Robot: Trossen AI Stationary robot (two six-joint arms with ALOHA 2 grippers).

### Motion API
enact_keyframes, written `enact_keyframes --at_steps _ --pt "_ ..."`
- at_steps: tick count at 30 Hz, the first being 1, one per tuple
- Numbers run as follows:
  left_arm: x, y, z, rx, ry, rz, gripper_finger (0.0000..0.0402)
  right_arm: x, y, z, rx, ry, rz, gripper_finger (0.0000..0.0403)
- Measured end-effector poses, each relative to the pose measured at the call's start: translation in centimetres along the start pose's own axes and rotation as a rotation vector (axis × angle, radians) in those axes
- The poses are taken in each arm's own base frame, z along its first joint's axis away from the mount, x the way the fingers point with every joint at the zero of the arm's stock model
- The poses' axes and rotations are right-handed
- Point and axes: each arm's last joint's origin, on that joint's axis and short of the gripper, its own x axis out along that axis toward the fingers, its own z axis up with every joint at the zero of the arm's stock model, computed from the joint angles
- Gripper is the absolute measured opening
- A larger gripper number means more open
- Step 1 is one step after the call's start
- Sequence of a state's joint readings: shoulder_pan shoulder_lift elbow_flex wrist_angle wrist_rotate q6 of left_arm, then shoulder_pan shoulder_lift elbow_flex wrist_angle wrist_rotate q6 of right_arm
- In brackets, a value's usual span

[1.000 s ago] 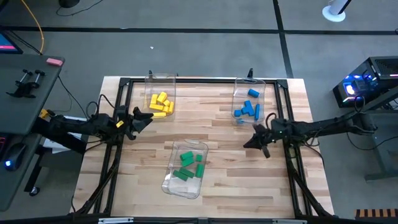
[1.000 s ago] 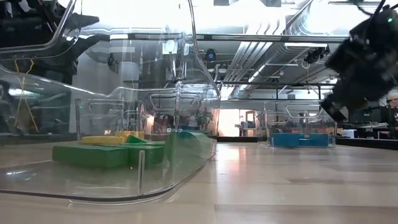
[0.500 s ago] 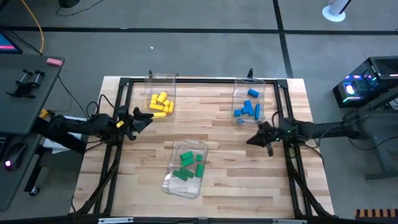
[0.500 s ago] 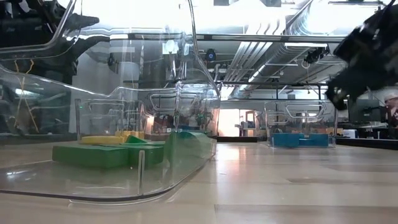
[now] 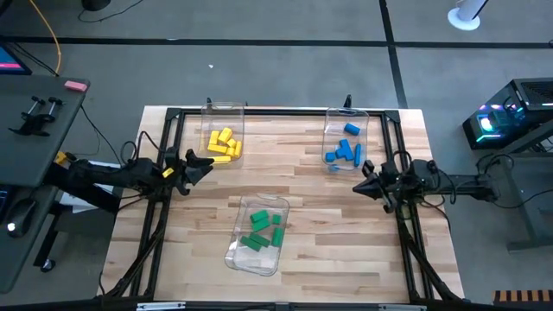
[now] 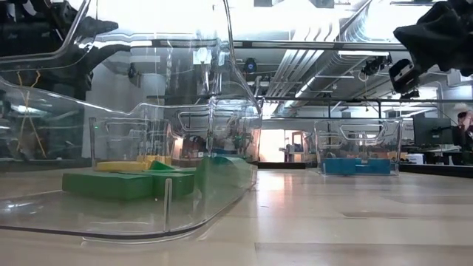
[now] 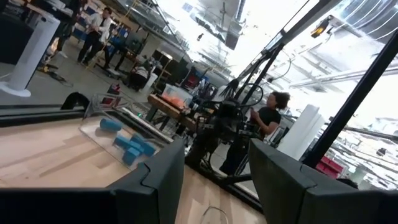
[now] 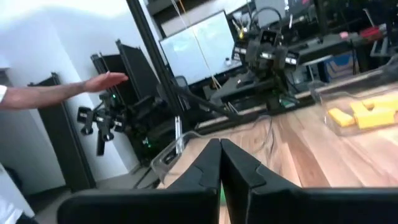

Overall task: Sort blocks
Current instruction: Return to Home Position

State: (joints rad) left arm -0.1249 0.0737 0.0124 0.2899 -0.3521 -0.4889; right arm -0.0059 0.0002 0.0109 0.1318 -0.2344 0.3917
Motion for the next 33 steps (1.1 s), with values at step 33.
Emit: enact_keyframes --at_steps 33 --pt "-0.41 0.13 0.11 -0.008 -0.007 -0.003 0.0163 0.01 -0.32 -0.74 0.020 0.074 -0.035 0.0001"
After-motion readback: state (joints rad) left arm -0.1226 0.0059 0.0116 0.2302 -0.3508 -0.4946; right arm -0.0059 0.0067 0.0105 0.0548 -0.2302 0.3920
